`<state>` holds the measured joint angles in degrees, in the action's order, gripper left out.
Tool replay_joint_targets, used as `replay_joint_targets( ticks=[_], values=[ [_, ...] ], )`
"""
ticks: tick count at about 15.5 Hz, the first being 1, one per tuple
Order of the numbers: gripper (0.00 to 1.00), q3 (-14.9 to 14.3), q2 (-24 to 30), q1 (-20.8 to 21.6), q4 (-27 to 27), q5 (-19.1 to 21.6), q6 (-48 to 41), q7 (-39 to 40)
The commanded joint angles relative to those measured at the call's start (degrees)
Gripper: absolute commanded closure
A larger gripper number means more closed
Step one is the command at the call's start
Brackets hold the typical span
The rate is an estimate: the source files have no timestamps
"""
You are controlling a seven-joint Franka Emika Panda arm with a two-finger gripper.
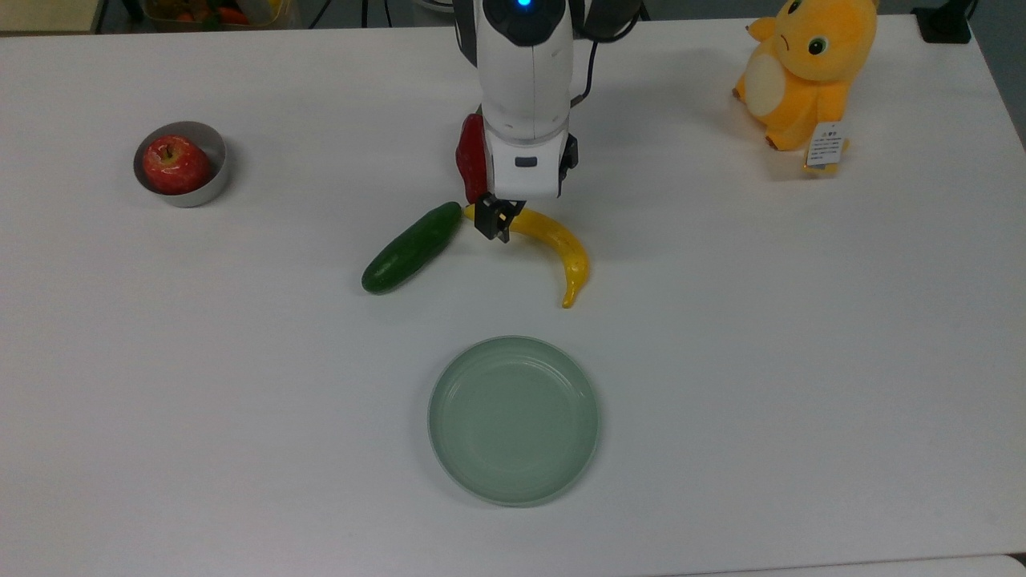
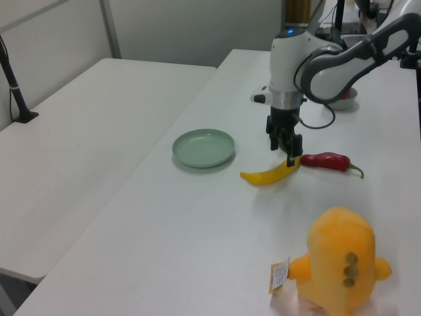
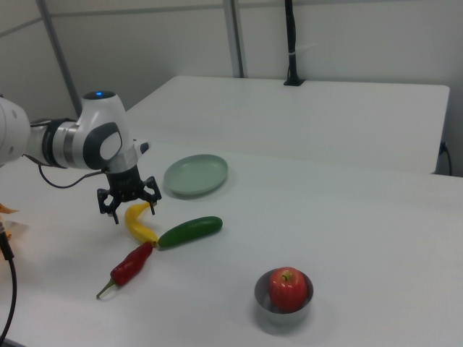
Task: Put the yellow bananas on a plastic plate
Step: 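Close the gripper on the banana's stem end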
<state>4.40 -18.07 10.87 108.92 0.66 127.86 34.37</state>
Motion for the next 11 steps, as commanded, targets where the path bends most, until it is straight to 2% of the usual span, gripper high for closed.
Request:
replay_joint_targets(
  ticks=[1,3,11],
  values=[
    [0.0,-0.18,-2.57,1.87,0.16,-3.64,3.26,-4.21],
    [0.04,-0.18,-3.8,2.22,0.07,-5.4,4.06,-5.8],
    [0.72,-0.18,-4.51,2.4,-0.02,-5.67,4.32,-5.98]
  ],
)
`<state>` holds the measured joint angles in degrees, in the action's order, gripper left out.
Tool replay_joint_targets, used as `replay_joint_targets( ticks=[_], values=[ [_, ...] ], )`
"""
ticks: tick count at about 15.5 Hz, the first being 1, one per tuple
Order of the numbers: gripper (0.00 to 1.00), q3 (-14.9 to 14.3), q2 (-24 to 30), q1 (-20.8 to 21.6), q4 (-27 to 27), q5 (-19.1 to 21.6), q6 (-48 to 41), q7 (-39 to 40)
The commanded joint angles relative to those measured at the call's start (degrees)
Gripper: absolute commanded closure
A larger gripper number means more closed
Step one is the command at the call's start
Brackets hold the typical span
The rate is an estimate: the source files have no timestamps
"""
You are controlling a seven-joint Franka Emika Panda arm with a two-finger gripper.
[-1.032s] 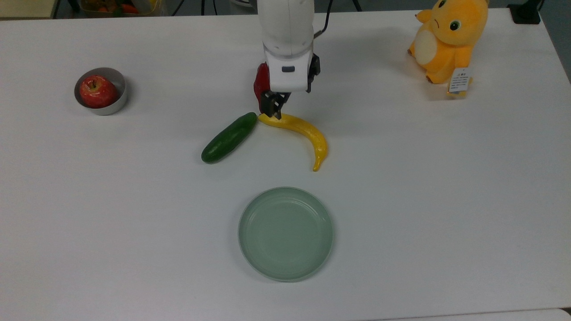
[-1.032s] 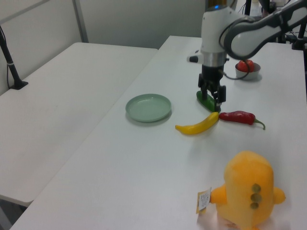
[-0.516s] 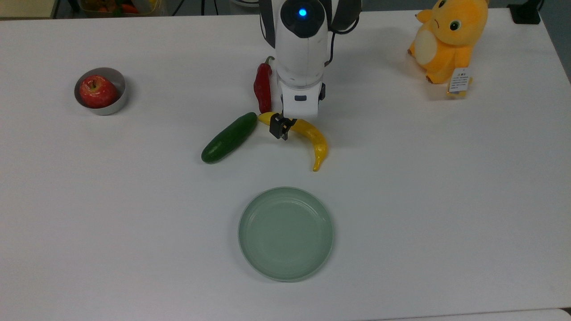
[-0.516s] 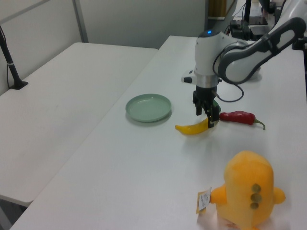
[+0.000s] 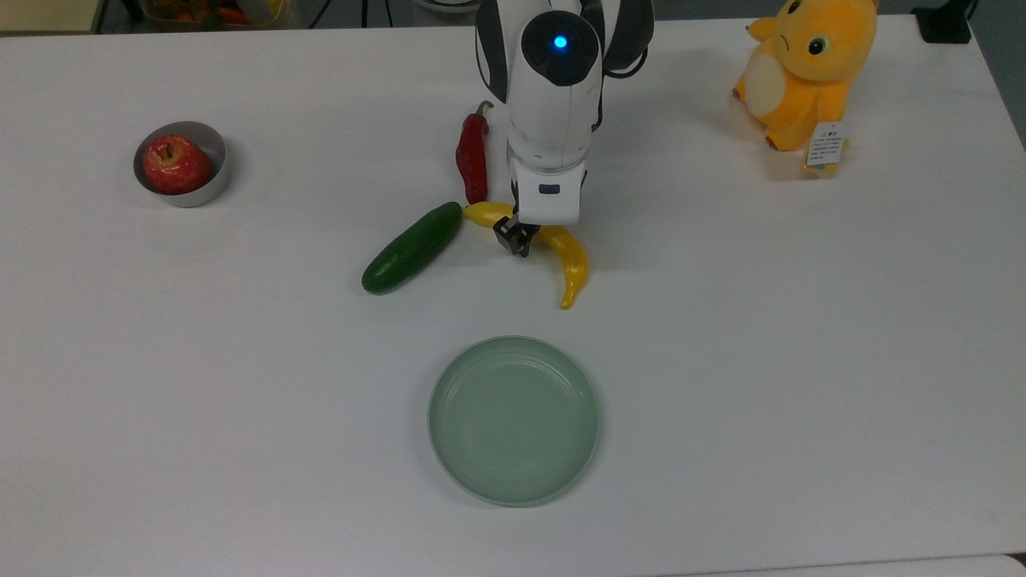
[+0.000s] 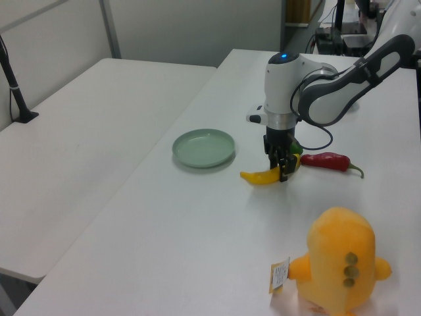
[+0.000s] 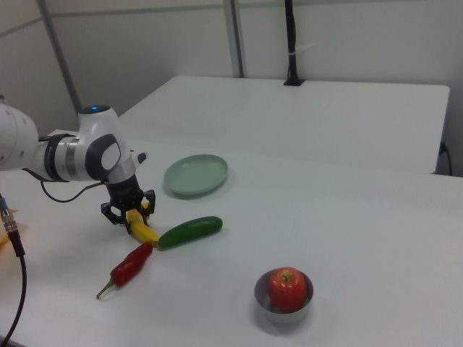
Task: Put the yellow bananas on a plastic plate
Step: 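Close the gripper on the banana's stem end, then lift the banana off the table with the gripper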
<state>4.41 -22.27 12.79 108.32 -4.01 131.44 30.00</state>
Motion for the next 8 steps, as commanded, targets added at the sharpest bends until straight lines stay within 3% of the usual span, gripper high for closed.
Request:
replay_joint_targets(
  ticks=[1,3,8],
  values=[
    [0.79,-0.19,-0.32,0.48,0.49,-1.0,0.75,-1.61],
    [0.89,-0.19,-0.23,0.48,0.4,-1.0,0.57,-1.61],
    [0.88,-0.1,1.35,0.48,0.23,-0.91,-0.3,-4.41]
  ],
)
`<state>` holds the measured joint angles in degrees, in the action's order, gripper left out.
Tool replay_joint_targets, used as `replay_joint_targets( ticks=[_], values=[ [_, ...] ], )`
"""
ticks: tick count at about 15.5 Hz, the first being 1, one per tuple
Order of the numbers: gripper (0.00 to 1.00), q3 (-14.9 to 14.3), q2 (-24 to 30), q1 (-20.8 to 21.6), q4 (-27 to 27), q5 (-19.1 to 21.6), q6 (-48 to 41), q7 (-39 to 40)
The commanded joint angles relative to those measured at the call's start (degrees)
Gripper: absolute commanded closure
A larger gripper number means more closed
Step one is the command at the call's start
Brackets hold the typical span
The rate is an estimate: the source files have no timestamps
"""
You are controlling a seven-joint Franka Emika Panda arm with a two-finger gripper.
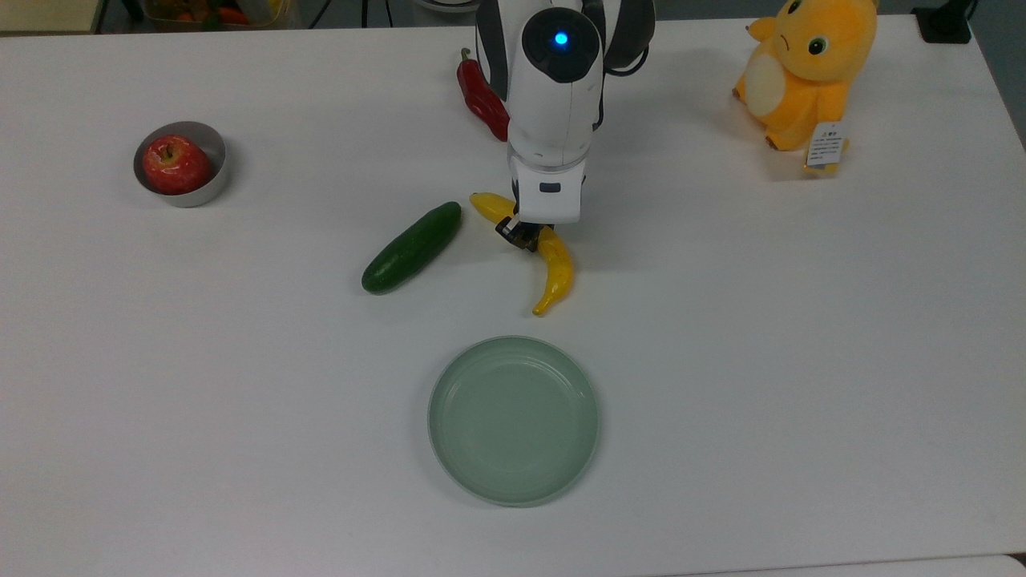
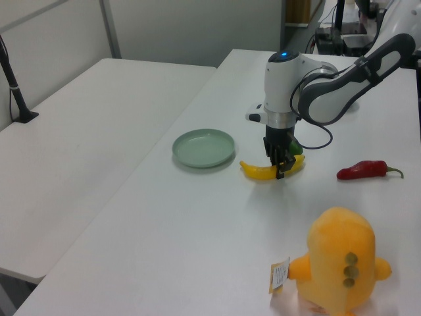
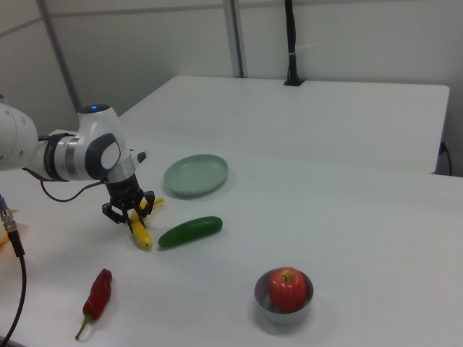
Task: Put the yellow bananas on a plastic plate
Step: 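Lift the banana off the table with the gripper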
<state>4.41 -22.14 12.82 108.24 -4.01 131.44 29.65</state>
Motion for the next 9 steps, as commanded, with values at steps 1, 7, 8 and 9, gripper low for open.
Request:
replay_joint_targets(
  ticks=[1,7,8,9],
  values=[
    [0.88,-0.1,1.83,0.45,0.13,-0.82,-1.09,-5.2],
    [0.89,0.07,4.04,0.36,-9.0,2.77,-8.04,-14.59],
    [0.89,-0.01,3.69,0.36,-11.02,4.0,-8.39,-16.71],
    [0.89,-0.1,2.99,0.19,-13.56,5.06,-8.91,-18.55]
  ],
)
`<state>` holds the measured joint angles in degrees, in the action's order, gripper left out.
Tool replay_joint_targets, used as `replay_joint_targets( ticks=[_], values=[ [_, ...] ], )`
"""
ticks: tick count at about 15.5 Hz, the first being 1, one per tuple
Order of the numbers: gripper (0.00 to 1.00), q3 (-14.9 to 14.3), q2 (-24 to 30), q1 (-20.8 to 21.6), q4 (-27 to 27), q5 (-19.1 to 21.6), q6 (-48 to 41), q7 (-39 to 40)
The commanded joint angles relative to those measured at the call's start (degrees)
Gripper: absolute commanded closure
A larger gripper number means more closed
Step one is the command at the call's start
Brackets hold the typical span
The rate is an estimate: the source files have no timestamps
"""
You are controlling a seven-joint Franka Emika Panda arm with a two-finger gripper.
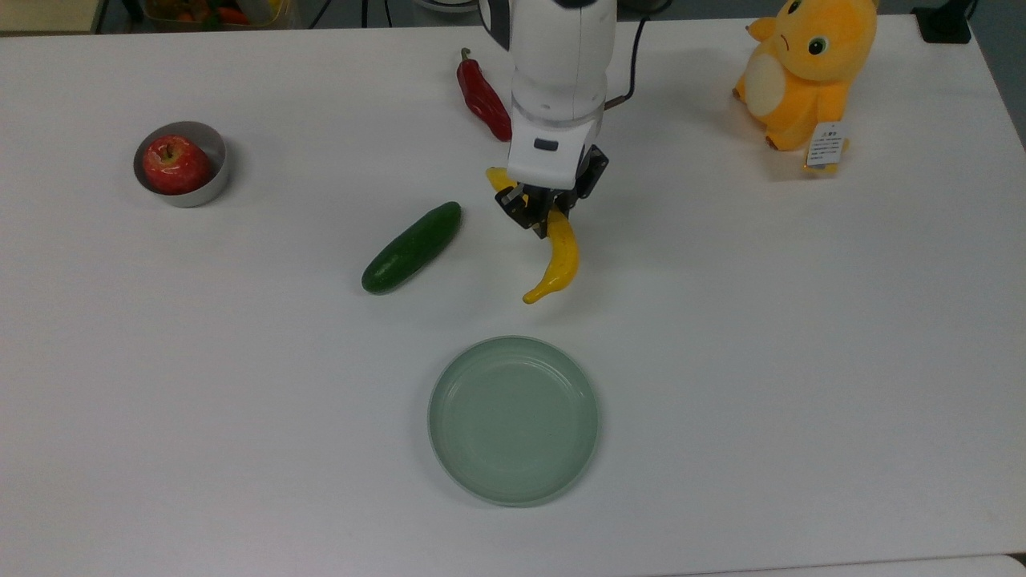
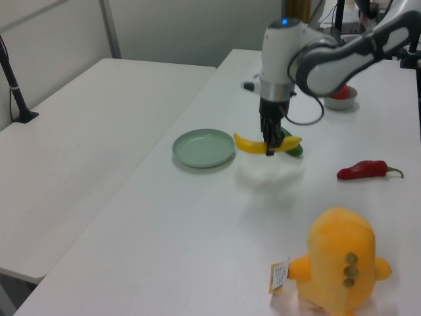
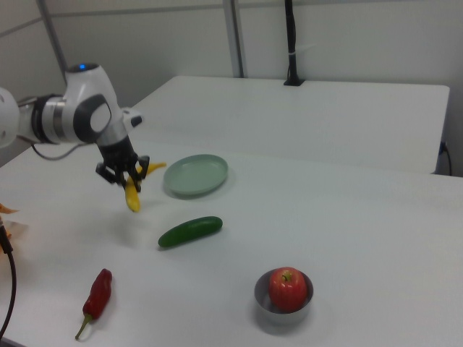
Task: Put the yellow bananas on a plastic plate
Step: 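Lift the banana off the table with the gripper, then carry the banana over the pale green plate and lower it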
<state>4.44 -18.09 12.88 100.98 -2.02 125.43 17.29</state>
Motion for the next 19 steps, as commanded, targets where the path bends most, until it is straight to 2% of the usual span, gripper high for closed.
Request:
replay_joint_targets(
  ticks=[1,6,8,12,19],
  values=[
    [0.89,-0.13,-2.21,-0.22,-9.19,4.03,-3.61,-8.22],
    [0.89,-0.66,-10.46,-1.19,-21.15,5.71,-3.27,-16.14],
    [0.89,-0.66,-14.06,-1.72,-24.42,5.71,0.4,-17.98],
    [0.89,-1.36,-18.47,-1.72,-25.39,5.53,11.83,-21.94],
    [0.87,-2.77,-27.08,-1.63,-30.75,5.27,22.03,-26.69]
  ],
)
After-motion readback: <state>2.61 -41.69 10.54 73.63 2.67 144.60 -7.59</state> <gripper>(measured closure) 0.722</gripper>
